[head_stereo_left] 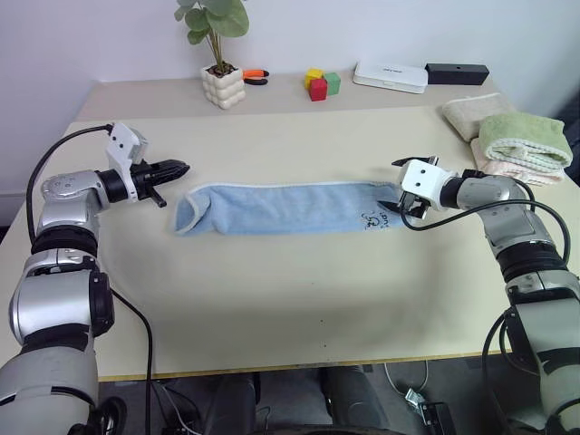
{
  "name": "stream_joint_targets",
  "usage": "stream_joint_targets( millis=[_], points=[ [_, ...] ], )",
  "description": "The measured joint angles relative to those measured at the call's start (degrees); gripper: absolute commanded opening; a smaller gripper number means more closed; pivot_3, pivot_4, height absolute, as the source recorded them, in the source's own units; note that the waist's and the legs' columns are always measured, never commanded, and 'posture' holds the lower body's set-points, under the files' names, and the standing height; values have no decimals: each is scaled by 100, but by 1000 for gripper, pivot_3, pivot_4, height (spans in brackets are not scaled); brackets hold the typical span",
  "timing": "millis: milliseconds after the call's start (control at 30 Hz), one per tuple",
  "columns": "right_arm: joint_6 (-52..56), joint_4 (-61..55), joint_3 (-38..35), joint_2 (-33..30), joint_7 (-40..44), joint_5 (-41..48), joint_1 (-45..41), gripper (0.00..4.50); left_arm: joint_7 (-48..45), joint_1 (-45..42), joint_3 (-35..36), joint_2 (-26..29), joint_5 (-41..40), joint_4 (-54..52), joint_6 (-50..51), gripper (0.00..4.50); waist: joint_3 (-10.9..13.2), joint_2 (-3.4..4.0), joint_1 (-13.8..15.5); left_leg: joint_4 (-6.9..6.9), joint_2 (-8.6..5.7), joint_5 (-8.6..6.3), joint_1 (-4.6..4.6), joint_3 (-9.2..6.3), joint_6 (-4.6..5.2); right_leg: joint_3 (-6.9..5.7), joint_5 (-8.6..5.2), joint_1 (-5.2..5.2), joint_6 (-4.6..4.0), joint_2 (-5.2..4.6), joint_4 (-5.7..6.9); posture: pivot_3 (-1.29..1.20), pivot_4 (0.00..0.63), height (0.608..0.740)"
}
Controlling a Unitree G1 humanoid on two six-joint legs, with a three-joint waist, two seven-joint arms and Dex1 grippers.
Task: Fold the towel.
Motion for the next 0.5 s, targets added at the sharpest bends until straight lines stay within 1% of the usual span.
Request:
stream_joint_targets(
  millis=[67, 100, 167, 200, 300, 433, 467, 500],
  points=[
    [137, -112, -70, 27, 1, 132, 83, 4500, 137, -144, 204, -26, -209, -115, 267, 2896, 0, 0, 11, 1, 0, 0, -1, -1, 0, 0, 0, 1, 0, -1, 0, 0, 150, 740],
    [191, -140, -122, 61, 1, 189, 108, 4500, 176, -203, 254, -43, -288, -176, 342, 3304, 0, 0, 17, 2, 0, 0, -1, -1, 0, 0, 0, 2, 0, -1, -1, 0, 150, 740],
    [462, -352, -271, 164, -3, 412, 184, 4500, 320, -265, 413, -176, -487, -516, 637, 4376, 0, 0, 20, 3, -1, 0, -1, 0, -1, 0, 0, 4, 1, -3, -1, 0, 150, 740],
    [596, -476, -337, 215, -4, 509, 211, 4500, 372, -270, 445, -259, -577, -676, 764, 4443, 0, 0, 17, 3, -1, 1, -1, -1, -1, 0, 0, 4, 1, -3, 0, 0, 150, 740],
    [1225, -1154, -672, 398, -59, 985, 371, 4500, 625, -165, 471, -598, -854, -1503, 1353, 4443, 0, 0, 18, 3, -1, 1, -2, -4, -3, -2, 0, 4, 0, -3, 0, 0, 150, 740],
    [2202, -2157, -1028, 707, -249, 1559, 640, 4500, 911, 334, 486, -1038, -1436, -3073, 2524, 4443, 0, 0, -5, 2, 2, 1, 0, -7, -2, -1, 0, 2, 0, -1, 4, 0, 150, 740],
    [2409, -2328, -1065, 777, -288, 1670, 667, 3945, 972, 439, 486, -1110, -1579, -3359, 2800, 3947, 0, 0, -6, 3, 2, 1, 0, -7, -3, -1, 0, 2, 0, 0, 6, 0, 150, 740],
    [2689, -2519, -1141, 873, -373, 1809, 698, 3686, 1108, 565, 486, -1156, -1726, -3702, 3144, 3660, 0, 0, -7, 4, 2, 1, 0, -8, -3, -1, 0, 2, 0, 0, 6, 0, 150, 740]
  ],
)
